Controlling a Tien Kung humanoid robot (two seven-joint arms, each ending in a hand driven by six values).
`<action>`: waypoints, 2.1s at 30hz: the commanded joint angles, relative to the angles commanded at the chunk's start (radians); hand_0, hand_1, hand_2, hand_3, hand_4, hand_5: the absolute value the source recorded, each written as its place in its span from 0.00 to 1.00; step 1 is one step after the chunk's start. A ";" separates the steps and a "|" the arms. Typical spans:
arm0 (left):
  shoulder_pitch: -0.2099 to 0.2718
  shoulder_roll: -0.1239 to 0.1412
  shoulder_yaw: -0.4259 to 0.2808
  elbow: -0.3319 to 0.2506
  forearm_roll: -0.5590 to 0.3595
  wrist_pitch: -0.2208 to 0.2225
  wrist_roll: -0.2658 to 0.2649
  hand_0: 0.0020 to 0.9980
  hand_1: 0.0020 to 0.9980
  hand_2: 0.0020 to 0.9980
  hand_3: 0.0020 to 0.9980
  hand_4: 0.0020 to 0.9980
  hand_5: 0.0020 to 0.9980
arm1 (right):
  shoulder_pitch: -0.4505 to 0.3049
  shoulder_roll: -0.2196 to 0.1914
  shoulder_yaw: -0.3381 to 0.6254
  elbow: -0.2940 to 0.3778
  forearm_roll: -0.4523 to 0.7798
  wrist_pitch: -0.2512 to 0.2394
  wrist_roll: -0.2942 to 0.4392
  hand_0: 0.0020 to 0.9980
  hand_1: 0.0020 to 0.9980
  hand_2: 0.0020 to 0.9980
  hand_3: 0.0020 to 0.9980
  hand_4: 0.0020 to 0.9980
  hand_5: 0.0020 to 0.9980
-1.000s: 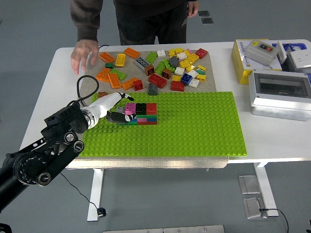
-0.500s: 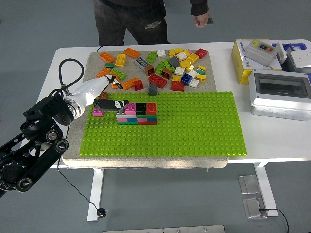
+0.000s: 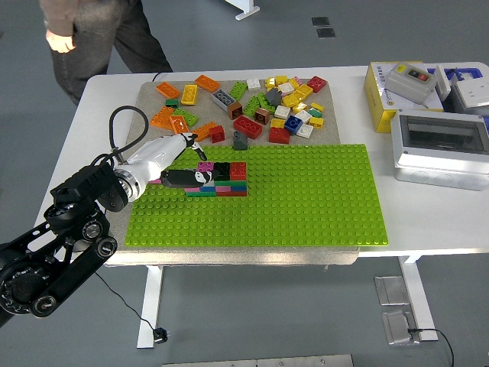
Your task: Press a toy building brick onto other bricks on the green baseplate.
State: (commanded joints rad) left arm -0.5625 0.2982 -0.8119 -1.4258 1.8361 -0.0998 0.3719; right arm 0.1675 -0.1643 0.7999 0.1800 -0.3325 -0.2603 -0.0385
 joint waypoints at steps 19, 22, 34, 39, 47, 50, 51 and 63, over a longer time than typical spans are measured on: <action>-0.008 -0.019 0.008 0.080 -0.013 0.029 -0.034 1.00 0.96 0.95 0.64 0.81 0.67 | 0.004 0.001 -0.002 0.000 0.008 0.001 0.001 0.71 0.70 0.71 0.71 0.40 0.82; -0.008 -0.020 0.010 0.088 -0.018 0.031 -0.037 1.00 0.96 0.95 0.64 0.81 0.67 | 0.004 0.001 -0.001 0.000 0.008 0.001 0.000 0.71 0.70 0.71 0.71 0.40 0.82; -0.002 -0.025 0.021 0.097 -0.028 0.035 -0.042 1.00 0.96 0.95 0.64 0.81 0.66 | 0.001 0.003 0.001 0.000 0.007 0.001 0.001 0.71 0.70 0.72 0.71 0.40 0.82; -0.001 -0.027 0.022 0.098 -0.028 0.037 -0.043 1.00 0.96 0.95 0.64 0.81 0.66 | 0.000 0.004 0.003 0.000 0.004 0.001 0.001 0.71 0.70 0.72 0.71 0.40 0.82; 0.001 -0.031 0.029 0.110 -0.028 0.042 -0.047 1.00 0.96 0.95 0.64 0.81 0.66 | 0.000 0.004 0.000 0.000 0.006 0.000 0.001 0.71 0.70 0.72 0.71 0.40 0.82; 0.002 -0.033 0.031 0.114 -0.029 0.045 -0.049 1.00 0.96 0.95 0.64 0.80 0.66 | 0.001 0.004 -0.001 0.000 0.007 0.000 0.002 0.71 0.70 0.72 0.71 0.40 0.82; 0.002 -0.033 0.031 0.116 -0.029 0.046 -0.049 1.00 0.96 0.95 0.64 0.80 0.66 | 0.001 0.004 -0.001 0.000 0.007 0.000 0.002 0.71 0.70 0.72 0.71 0.40 0.82; 0.002 -0.035 0.034 0.125 -0.033 0.053 -0.054 1.00 0.96 0.95 0.63 0.80 0.66 | 0.002 0.004 -0.008 0.000 0.017 0.000 0.004 0.71 0.70 0.72 0.71 0.40 0.82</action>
State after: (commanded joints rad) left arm -0.5604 0.2628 -0.7780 -1.3004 1.8035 -0.0468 0.3176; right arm 0.1695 -0.1606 0.7922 0.1800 -0.3156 -0.2607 -0.0341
